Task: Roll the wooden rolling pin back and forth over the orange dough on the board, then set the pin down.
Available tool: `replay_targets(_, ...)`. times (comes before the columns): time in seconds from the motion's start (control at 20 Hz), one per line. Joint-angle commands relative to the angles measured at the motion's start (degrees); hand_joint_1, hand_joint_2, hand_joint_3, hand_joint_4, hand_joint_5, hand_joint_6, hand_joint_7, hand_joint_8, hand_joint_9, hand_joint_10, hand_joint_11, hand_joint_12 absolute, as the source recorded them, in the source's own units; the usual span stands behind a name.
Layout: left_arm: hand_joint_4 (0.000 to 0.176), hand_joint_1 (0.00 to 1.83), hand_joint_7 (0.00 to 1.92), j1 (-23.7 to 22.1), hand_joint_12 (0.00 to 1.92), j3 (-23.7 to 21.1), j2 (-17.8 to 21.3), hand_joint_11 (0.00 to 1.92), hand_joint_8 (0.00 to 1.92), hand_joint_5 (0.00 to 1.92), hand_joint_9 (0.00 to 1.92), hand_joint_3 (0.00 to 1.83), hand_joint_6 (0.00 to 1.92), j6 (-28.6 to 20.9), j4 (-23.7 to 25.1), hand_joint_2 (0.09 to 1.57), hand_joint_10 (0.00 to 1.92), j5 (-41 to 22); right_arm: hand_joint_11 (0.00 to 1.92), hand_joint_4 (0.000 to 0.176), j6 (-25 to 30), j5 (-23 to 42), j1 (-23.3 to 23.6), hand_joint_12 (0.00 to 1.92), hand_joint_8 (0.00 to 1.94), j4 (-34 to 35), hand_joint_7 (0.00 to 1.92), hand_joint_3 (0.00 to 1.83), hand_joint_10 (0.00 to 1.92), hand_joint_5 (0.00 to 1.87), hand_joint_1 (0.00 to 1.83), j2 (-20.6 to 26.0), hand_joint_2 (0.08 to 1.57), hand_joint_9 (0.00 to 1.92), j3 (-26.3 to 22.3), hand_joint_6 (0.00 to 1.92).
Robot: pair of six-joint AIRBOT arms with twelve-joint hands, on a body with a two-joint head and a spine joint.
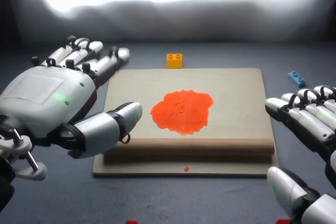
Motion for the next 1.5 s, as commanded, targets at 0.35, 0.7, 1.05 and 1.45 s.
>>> replay_targets(0.35, 0.000, 0.00, 0.10, -1.1, 0.17, 0.1, 0.1, 0.00, 0.01, 0.02, 0.07, 0.00, 0.01, 1.1, 2.5, 1.36, 0.01, -6.2, 0.00, 0.000, -0.6, 8.0, -0.3, 0.25, 0.01, -4.4, 0.15, 0.00, 0.01, 0.16, 0.00, -3.1, 1.39, 0.12, 0.6, 0.01)
replay_targets(0.7, 0.000, 0.00, 0.09, -2.7, 0.16, -0.9, 0.1, 0.00, 0.00, 0.02, 0.06, 0.00, 0.01, 3.9, -2.6, 1.32, 0.00, -2.3, 0.00, 0.000, -2.6, 5.4, -0.3, 0.20, 0.00, -4.4, 0.11, 0.00, 0.01, 0.15, 0.00, -7.7, 1.33, 0.10, 6.9, 0.01)
replay_targets(1.05, 0.000, 0.00, 0.07, -0.3, 0.13, -1.2, 0.8, 0.00, 0.00, 0.01, 0.03, 0.00, 0.00, 4.3, 1.0, 1.29, 0.00, -0.9, 0.00, 0.000, -4.6, 4.7, 5.1, 0.26, 0.01, -0.2, 0.15, 0.00, 0.01, 0.14, 0.00, -16.0, 1.34, 0.12, 15.4, 0.00)
replay_targets(1.45, 0.000, 0.00, 0.06, -1.8, 0.10, -1.7, -0.7, 0.00, 0.00, 0.00, 0.02, 0.00, 0.00, 7.5, -2.1, 1.28, 0.00, 5.0, 0.00, 0.000, -5.4, 1.5, 7.2, 0.14, 0.00, 2.8, 0.13, 0.02, 0.01, 0.13, 0.00, -21.8, 1.43, 0.08, 22.2, 0.01)
